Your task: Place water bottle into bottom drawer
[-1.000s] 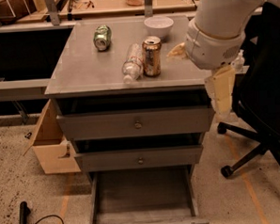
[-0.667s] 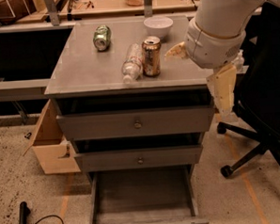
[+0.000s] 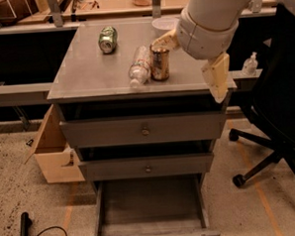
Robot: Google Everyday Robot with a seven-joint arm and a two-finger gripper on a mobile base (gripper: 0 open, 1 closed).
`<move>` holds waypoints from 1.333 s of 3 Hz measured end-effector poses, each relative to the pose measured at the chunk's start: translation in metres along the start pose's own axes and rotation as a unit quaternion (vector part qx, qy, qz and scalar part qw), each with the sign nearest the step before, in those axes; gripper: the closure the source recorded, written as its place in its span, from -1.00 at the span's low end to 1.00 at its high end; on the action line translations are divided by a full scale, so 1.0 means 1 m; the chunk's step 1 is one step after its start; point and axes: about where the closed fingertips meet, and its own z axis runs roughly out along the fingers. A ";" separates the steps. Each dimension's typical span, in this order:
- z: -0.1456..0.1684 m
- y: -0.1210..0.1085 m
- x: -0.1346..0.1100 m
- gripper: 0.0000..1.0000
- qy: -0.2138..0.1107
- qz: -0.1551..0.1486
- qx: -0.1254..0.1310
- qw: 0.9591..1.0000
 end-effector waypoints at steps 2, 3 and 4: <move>0.006 -0.088 -0.002 -1.00 -0.023 -0.184 0.086 0.979; 0.024 -0.124 -0.007 -1.00 -0.050 -0.240 0.115 0.963; 0.055 -0.151 -0.003 -1.00 -0.064 -0.267 0.118 0.954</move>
Offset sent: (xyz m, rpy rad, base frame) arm 0.0961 0.0993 0.0276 0.0507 -0.1869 0.6267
